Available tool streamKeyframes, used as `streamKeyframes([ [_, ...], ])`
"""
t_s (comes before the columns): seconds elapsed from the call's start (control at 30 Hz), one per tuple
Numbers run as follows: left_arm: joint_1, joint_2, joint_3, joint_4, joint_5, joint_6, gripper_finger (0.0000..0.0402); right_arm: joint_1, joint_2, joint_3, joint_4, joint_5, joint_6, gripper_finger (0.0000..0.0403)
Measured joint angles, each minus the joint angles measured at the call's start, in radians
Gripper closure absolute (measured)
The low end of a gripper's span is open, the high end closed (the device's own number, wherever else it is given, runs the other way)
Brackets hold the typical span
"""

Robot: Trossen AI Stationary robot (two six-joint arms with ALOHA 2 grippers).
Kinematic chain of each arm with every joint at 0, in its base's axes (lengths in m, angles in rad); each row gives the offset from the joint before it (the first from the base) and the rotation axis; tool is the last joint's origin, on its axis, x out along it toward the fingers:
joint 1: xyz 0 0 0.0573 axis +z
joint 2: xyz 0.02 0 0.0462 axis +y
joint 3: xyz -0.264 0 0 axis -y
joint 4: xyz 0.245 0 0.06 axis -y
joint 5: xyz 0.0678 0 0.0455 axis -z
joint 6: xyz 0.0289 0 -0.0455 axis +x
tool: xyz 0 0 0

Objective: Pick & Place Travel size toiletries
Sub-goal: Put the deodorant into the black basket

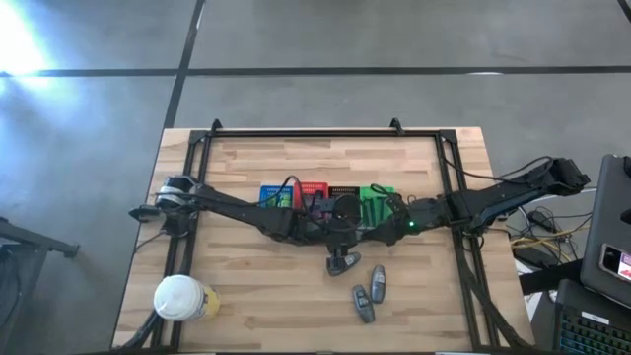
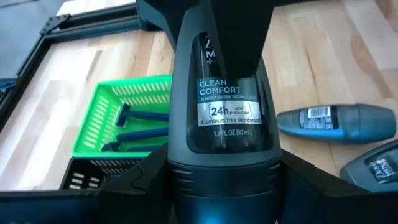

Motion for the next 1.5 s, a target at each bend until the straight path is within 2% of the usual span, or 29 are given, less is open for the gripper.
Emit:
streamKeyframes([
  [0.17,0.0,0.0,0.0,-0.001,0.006,0.0,0.0195,-0.001,0.0,0.0,0.01,0.005,0.0,0.0203],
  [0.57,0.0,0.0,0.0,-0.004,-0.009,-0.005,0.0195,0.0,0.0,-0.001,0.008,-0.002,0.028,0.0281],
  [0.67,0.0,0.0,0.0,-0.007,-0.038,-0.005,0.0189,-0.001,0.0,-0.001,0.011,0.001,0.027,0.0286],
  [0.83,0.0,0.0,0.0,-0.024,-0.054,-0.021,0.0129,0.0,0.0,-0.001,0.009,0.011,0.022,0.0288],
  [1.0,-0.006,-0.03,0.0,-0.136,-0.059,-0.104,0.0091,-0.002,0.0,-0.001,-0.001,0.052,0.01,0.029],
  [1.17,-0.005,-0.047,0.0,-0.174,-0.138,-0.103,0.0088,-0.018,0.0,-0.001,-0.008,0.085,0.004,0.0291],
  [1.33,0.006,-0.065,0.0,-0.236,-0.182,-0.106,0.009,-0.059,0.0,-0.004,-0.034,0.189,0.003,0.0291],
  [1.5,0.003,-0.078,0.0,-0.406,-0.191,-0.164,0.009,-0.107,0.0,-0.002,-0.15,0.252,-0.025,0.0291],
])
